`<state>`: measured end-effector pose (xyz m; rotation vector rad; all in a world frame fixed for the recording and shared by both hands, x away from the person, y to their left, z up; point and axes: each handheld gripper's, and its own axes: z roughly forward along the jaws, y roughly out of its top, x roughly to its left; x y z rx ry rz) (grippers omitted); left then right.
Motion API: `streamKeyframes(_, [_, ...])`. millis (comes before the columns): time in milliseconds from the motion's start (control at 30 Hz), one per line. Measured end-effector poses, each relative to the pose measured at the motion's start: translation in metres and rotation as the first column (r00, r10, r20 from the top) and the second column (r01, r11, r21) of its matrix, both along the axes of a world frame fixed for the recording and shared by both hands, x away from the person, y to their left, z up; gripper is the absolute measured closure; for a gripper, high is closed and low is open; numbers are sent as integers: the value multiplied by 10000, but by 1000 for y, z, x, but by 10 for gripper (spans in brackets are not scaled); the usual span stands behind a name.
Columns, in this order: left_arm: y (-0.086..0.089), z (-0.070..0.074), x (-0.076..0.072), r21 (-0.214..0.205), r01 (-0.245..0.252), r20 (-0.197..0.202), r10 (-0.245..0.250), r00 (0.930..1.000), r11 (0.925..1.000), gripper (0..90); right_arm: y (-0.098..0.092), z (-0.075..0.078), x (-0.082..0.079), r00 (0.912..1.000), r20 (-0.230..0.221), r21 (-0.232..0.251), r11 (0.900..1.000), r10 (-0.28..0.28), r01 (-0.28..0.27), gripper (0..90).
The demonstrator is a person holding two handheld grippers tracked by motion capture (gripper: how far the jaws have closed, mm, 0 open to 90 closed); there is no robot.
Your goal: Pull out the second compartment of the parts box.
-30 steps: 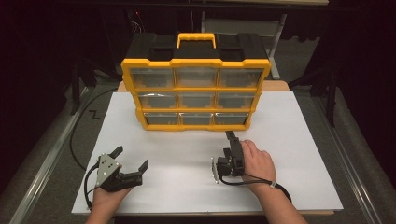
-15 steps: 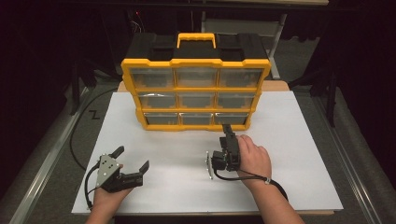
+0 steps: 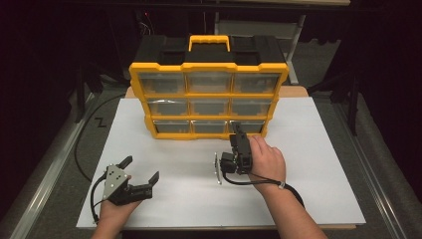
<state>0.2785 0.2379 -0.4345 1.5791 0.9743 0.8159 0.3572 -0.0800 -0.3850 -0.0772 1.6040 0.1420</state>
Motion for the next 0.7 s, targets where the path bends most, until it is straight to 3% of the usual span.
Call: streamKeyframes(700, [-2,0,0,13,70,80,-71,9999,10000,4,24,42,7,9968,744,343,9989,302,-328,524])
